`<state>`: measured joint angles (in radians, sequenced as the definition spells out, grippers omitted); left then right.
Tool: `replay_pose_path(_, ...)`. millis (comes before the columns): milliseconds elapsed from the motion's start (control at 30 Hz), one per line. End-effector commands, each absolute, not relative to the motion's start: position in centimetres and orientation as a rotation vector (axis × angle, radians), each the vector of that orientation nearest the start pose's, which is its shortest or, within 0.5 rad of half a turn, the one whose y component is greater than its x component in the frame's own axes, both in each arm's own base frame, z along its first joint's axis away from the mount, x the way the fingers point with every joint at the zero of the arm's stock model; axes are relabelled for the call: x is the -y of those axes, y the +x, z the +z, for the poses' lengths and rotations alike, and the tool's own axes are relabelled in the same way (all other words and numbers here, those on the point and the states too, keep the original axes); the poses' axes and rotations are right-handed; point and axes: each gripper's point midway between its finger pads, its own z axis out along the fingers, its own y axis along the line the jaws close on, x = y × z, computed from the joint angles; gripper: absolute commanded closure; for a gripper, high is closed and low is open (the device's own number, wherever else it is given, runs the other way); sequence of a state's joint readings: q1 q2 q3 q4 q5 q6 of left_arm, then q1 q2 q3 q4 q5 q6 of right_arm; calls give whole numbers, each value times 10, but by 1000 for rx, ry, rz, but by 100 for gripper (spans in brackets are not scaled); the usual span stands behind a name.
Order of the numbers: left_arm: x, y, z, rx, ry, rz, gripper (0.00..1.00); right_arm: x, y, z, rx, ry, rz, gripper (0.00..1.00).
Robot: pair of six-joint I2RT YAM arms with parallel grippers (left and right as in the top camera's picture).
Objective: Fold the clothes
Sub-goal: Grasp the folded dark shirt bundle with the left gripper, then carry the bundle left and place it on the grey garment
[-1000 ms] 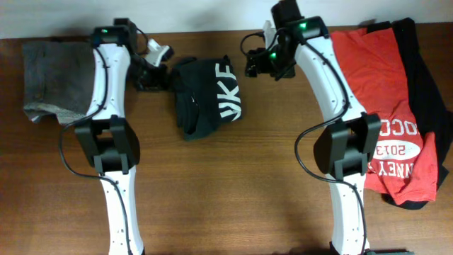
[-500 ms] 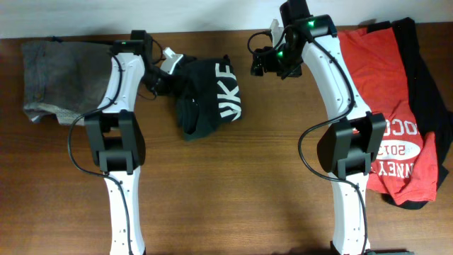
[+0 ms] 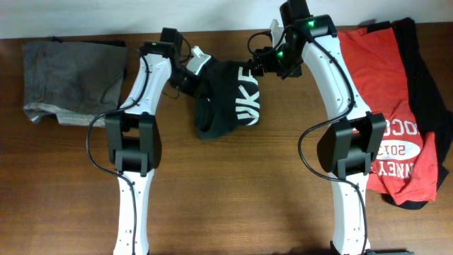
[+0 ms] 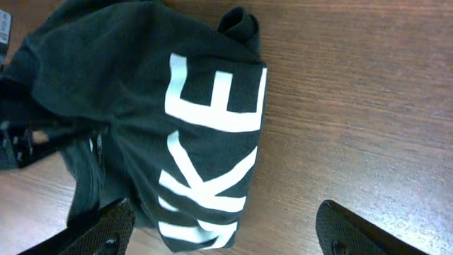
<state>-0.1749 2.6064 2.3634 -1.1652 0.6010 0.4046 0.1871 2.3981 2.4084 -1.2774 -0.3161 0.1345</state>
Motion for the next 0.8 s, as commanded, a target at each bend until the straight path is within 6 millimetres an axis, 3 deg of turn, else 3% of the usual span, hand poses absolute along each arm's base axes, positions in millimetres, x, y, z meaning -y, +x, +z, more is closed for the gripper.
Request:
replay_pose_path(0,189,518,52,-2601,874,-800,99,-139,514,152,-2797,-122,538,14)
replay_pose_path(267,181,538,63,-2597,707,-801,99,-100,517,153,-2800,3,609,15)
replay_pose_path(433,160,546,105,-2593,571,-795,100,-81,520,148,-2811,37,498,18)
replay_pose_path(767,126,551,200,-2467,425,-742,99,-81,521,148,-2811,36,495,18)
